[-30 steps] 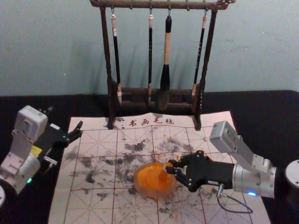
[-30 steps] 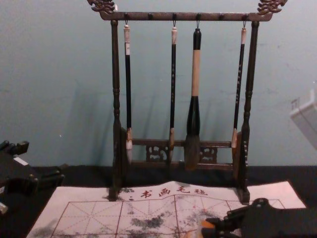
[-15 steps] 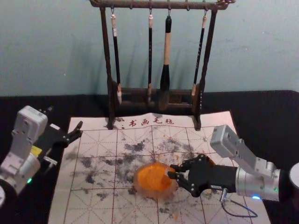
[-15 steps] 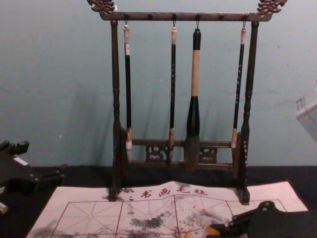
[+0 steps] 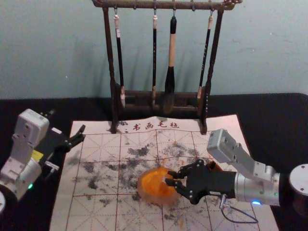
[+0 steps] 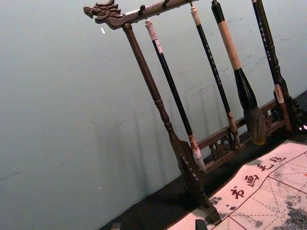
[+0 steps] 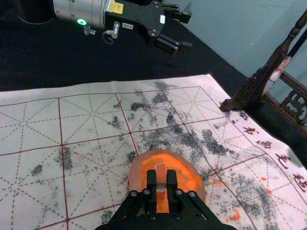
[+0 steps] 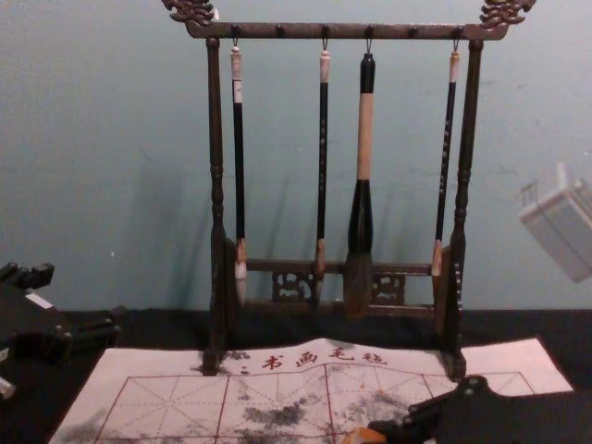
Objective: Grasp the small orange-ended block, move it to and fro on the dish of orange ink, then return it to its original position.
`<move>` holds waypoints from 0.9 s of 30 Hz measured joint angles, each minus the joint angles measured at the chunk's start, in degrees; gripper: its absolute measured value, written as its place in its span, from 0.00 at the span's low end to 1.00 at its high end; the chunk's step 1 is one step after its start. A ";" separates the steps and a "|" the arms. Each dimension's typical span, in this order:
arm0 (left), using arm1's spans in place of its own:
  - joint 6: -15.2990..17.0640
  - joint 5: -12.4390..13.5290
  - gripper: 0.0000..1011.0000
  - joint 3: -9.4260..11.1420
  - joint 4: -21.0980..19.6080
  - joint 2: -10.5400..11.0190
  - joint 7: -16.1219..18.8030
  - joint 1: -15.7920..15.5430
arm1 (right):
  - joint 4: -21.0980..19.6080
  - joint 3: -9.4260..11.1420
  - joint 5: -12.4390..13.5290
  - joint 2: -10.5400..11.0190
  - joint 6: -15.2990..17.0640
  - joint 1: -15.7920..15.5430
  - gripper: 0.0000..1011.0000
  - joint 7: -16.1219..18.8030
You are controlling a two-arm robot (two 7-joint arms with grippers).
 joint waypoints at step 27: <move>0.00 0.00 0.99 0.00 0.00 0.00 0.00 0.00 | 0.61 0.38 -2.02 -0.67 3.64 2.04 0.09 -2.16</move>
